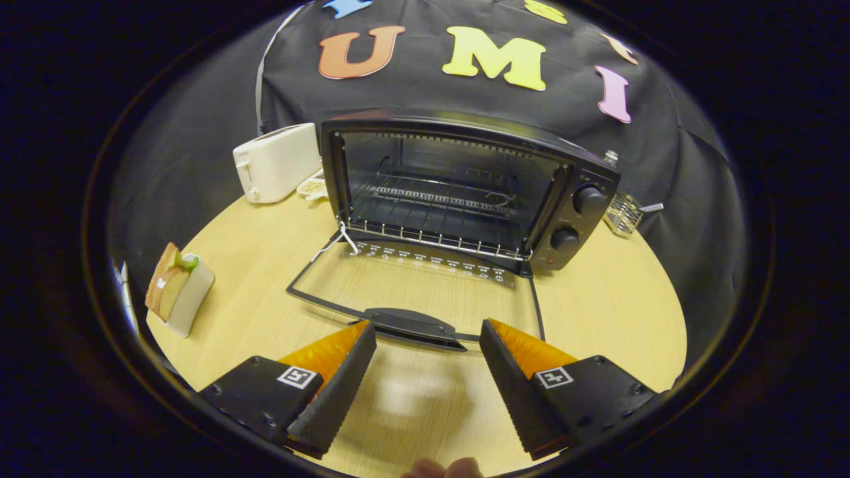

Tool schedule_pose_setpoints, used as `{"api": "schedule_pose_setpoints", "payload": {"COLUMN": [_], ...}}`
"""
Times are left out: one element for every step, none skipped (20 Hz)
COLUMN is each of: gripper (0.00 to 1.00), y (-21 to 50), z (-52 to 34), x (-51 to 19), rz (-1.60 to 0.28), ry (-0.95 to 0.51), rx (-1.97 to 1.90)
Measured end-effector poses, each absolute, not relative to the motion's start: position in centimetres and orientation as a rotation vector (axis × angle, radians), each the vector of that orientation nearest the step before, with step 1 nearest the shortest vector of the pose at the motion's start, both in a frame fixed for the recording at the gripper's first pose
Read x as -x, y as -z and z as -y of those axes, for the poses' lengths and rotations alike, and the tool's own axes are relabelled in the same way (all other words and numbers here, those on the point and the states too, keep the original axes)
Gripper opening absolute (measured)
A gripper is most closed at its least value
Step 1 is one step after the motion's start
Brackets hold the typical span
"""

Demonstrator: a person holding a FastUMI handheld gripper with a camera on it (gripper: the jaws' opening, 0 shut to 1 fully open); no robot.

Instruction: Open the toaster oven, put the food inside, and close the toaster oven door.

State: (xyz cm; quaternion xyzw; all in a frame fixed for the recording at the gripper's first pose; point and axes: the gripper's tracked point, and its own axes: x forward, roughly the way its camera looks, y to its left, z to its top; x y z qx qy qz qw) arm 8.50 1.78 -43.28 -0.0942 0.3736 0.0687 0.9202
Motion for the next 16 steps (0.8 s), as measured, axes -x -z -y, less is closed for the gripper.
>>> {"api": "schedule_pose_setpoints", "payload": {"gripper": [1.0, 1.0, 1.0, 1.0, 1.0, 1.0, 1.0, 1.0, 1.0, 1.0, 1.0, 1.0, 1.0, 1.0, 1.0, 1.0], "y": [42.1, 41.0, 39.6, 38.5, 37.4, 36.5, 35.7, 35.0, 34.6, 34.5, 34.5, 34.8, 35.1, 35.6, 36.2, 37.1], "z": [-3.2, -4.5, -5.6, -6.8, -8.1, -9.5, -10.8, -12.0, -13.2, -14.6, -16.0, -17.4, -18.9, -20.4, -21.7, -22.8], "x": [-8.0, -7.4, -7.1, -6.6, -6.4, -6.2, -6.1, -6.1, -6.2, -6.0, -5.8, -5.4, -4.9, -4.6, -4.2, -3.7], "rz": [-0.765, -0.755, -0.747, -0.746, -0.748, -0.754, -0.763, -0.767, -0.774, -0.782, -0.795, -0.812, -0.829, -0.85, -0.874, -0.904], "ry": [-0.191, -0.241, -0.284, -0.329, -0.37, -0.408, -0.445, -0.474, -0.5, -0.529, -0.56, -0.591, -0.622, -0.648, -0.67, -0.69], "rx": [0.172, 0.156, 0.149, 0.138, 0.121, 0.103, 0.087, 0.076, 0.073, 0.074, 0.074, 0.071, 0.06, 0.049, 0.037, 0.022]}}
